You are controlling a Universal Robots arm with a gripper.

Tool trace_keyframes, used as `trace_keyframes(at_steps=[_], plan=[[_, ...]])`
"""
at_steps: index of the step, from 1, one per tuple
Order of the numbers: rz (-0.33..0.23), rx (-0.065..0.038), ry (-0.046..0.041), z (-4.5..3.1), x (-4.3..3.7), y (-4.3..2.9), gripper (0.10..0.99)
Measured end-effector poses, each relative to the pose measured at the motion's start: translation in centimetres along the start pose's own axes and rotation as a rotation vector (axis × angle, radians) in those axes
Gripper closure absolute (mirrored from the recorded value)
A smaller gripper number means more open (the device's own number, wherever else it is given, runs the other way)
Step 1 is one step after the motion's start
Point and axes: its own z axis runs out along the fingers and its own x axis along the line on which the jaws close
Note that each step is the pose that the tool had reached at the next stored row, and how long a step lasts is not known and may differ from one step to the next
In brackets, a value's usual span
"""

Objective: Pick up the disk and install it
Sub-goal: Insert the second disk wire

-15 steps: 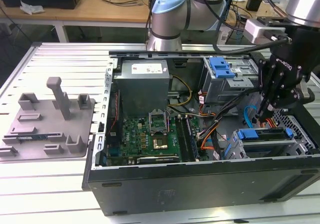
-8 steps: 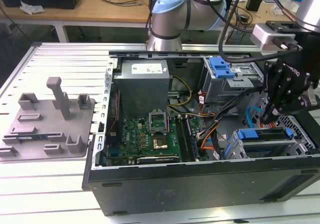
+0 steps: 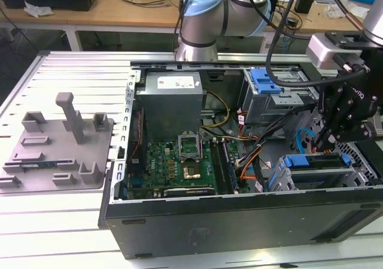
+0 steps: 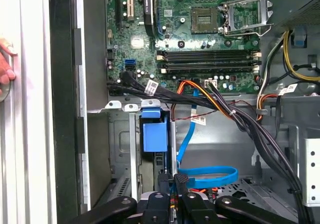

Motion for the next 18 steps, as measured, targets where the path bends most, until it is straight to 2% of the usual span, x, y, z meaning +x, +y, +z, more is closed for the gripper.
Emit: trace_keyframes(at_steps=[8,18], plan=[[0.000,0.000,-0.0008,0.13,0.49,-0.01,0.925],[0.000,0.000,-0.0008,0.27,0.52,-0.08,0.925]])
